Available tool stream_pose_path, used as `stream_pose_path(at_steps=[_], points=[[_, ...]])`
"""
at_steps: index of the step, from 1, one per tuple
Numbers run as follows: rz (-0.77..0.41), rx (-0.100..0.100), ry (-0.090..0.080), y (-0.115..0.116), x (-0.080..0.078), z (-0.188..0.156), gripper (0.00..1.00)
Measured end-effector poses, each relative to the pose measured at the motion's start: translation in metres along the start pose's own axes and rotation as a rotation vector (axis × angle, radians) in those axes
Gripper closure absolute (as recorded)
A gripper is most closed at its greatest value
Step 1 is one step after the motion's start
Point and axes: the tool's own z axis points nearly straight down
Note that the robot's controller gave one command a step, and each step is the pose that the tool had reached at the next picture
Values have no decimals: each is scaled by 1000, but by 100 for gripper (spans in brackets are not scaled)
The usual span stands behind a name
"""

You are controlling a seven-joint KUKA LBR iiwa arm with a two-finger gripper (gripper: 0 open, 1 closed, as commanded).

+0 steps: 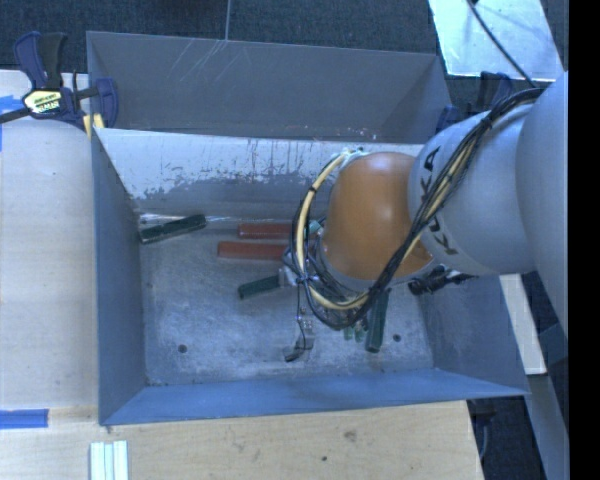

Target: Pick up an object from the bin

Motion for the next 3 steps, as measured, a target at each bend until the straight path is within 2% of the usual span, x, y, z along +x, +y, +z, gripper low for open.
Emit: stream_pose_path(at_steps=[1,2,3], points=[[1,-1,-6,25,-67,32,0],[3,-2,-8,24,-66,30,100],[35,-1,-12,-11,-51,-112,100]])
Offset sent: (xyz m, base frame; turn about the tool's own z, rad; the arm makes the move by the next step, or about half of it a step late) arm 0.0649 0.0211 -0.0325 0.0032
